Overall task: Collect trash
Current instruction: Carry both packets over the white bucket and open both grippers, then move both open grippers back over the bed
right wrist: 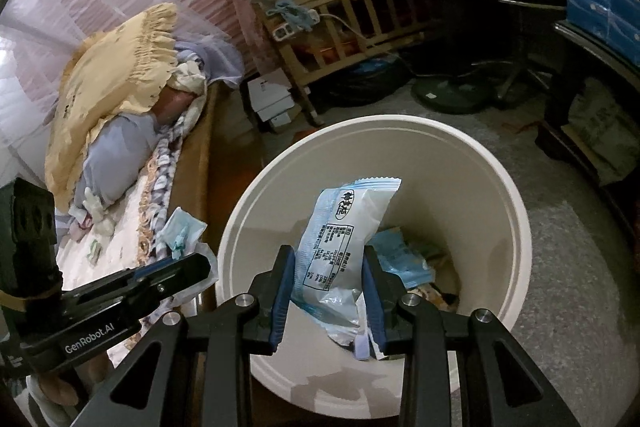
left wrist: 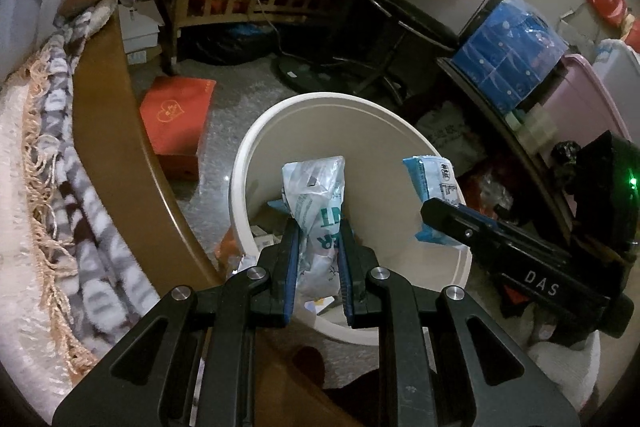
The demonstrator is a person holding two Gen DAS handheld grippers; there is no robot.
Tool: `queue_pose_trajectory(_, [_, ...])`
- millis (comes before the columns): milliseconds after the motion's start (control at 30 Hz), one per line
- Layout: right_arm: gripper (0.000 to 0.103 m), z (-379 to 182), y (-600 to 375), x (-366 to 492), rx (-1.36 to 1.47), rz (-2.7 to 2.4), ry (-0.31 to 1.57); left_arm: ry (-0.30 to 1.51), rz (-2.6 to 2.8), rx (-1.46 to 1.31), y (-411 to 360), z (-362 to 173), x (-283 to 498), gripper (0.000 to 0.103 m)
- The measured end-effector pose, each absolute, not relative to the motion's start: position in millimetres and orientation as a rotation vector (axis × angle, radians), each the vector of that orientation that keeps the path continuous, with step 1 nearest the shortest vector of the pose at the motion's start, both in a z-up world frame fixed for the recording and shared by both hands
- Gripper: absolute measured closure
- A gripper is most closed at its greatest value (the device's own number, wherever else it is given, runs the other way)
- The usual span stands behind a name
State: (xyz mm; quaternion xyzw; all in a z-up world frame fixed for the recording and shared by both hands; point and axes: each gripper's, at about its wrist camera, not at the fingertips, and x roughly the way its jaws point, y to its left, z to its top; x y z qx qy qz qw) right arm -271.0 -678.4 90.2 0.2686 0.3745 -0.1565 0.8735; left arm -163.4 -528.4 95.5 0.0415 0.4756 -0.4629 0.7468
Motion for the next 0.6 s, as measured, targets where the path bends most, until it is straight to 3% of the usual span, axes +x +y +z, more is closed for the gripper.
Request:
queue_pose_trajectory(200, [0.071,86,-683,-268,0.563,-0.339,0.793,1.037,-1.037,0.095,-532,93,-164,0.085])
queue_pose_trajectory(367, [0.064,86,-684,-264,0.552,-0.362,0.801,1.039,-1.053,0.066,-529,93,-161,0.053])
queue_pose_trajectory(600, [0.06,91,-682,-263,0.544,-0.361,0.8,1.027,-1.006,0.053,-512,97,-154,0.051])
